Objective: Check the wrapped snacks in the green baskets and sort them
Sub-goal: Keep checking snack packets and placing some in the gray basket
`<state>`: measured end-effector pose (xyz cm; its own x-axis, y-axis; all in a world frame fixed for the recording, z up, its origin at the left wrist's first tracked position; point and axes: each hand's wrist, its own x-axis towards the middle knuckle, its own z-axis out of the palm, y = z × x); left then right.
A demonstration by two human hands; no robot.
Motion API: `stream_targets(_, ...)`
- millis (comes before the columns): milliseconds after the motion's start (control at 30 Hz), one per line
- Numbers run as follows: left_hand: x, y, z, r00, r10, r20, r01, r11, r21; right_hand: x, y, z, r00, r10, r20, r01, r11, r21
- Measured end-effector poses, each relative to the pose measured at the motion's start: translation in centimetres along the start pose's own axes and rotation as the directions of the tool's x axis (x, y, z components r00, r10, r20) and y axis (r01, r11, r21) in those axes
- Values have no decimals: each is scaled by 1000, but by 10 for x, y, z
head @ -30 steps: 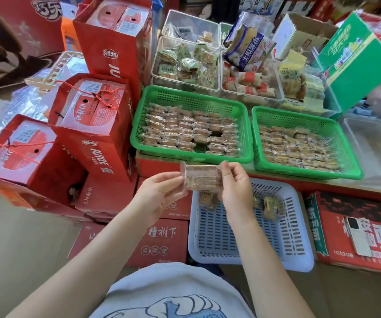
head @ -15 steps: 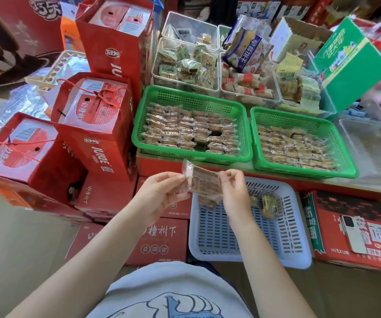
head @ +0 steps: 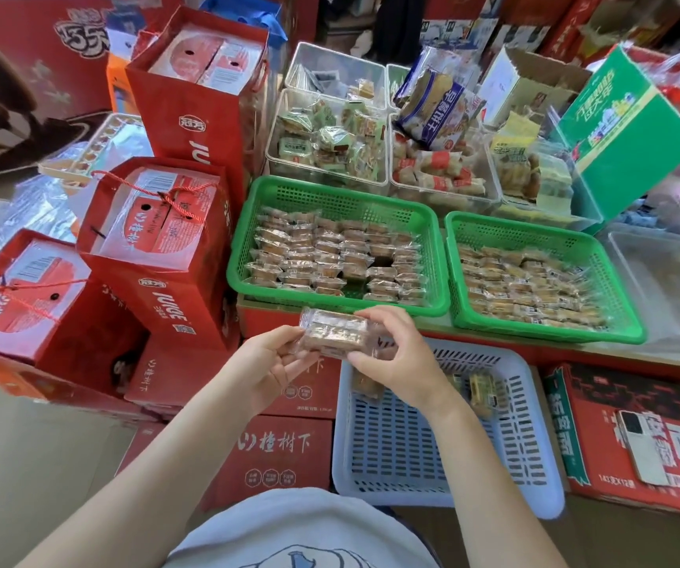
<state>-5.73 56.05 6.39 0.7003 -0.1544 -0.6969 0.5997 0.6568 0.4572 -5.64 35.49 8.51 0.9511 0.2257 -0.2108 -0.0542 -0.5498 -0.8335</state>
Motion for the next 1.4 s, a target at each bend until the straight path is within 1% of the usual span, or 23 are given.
stream_targets(233,57,18,25,997,-52,-54,50,998,-35,53,19,-12,994,9,-113,-10,1000,-10)
stream_targets(333,93,28,38,991,-103,-81,102,995,-16,84,29,-20,1000,20,-22,-21,997,-80)
stream_targets(400,115,35,45,989,-122,-83,124,992,15,104,34,-28,999,55,4,-54,995,-78)
stream_targets(467,135,41,52,992,-97,-81,107,985,133,121,39,-35,993,106,-47,-105,994,12)
stream_targets(500,143,42,54,994,-42,-103,67,966,250,129,43,-38,987,138,-80,-133,989,66)
stream_targets(533,153,41,55,989,67,-132,-4,903,430,136,47,-40,979,171,-111,-160,982,103)
stream_targets(567,163,39,53,967,227,-119,-96,749,655,143,51,-41,969,203,-142,-187,975,118)
stream_targets(600,172,38,50,923,385,-17,-188,487,853,150,57,-41,956,236,-173,-218,969,114)
stream_targets(633,179,36,47,875,459,155,-267,188,945,157,63,-40,943,263,-203,-250,964,89)
stream_targets(667,187,35,42,843,431,322,-325,-70,943,164,68,-39,932,279,-229,-277,960,42)
stream_targets(700,195,33,38,844,334,420,-345,-261,902,171,73,-36,928,280,-245,-294,955,-22)
stream_targets(733,202,31,33,865,231,445,-334,-396,855,177,77,-32,928,272,-253,-304,948,-96)
stream_targets(767,206,29,30,891,157,426,-302,-495,815,183,79,-28,930,261,-258,-311,935,-173)
stream_targets(800,210,27,27,909,123,398,-266,-564,782,189,80,-21,933,247,-263,-313,916,-249)
stream_targets(833,211,26,25,914,122,387,-239,-609,756,194,81,-15,938,223,-265,-305,894,-327)
stream_targets(933,211,23,23,899,155,410,-217,-656,723,209,84,6,964,126,-236,-235,821,-521)
stream_targets(1100,218,18,18,855,235,462,-202,-670,715,216,93,18,985,70,-156,-158,718,-677)
stream_targets(1167,219,19,21,852,196,486,-243,-674,698,217,93,14,988,74,-132,-147,676,-722)
stream_targets(1233,222,22,27,862,113,494,-294,-683,669,219,92,5,991,113,-79,-133,636,-760)
stream_targets(1267,224,23,31,874,70,481,-308,-687,658,221,92,0,989,130,-65,-134,652,-746)
stream_targets(1300,227,24,34,887,36,460,-313,-686,657,224,93,-5,987,141,-71,-150,700,-698)
stream_targets(1367,231,25,37,908,-1,418,-308,-678,668,232,95,-13,977,165,-137,-214,805,-554)
stream_targets(1400,232,25,38,915,-10,403,-303,-678,670,236,97,-16,967,185,-175,-249,826,-506)
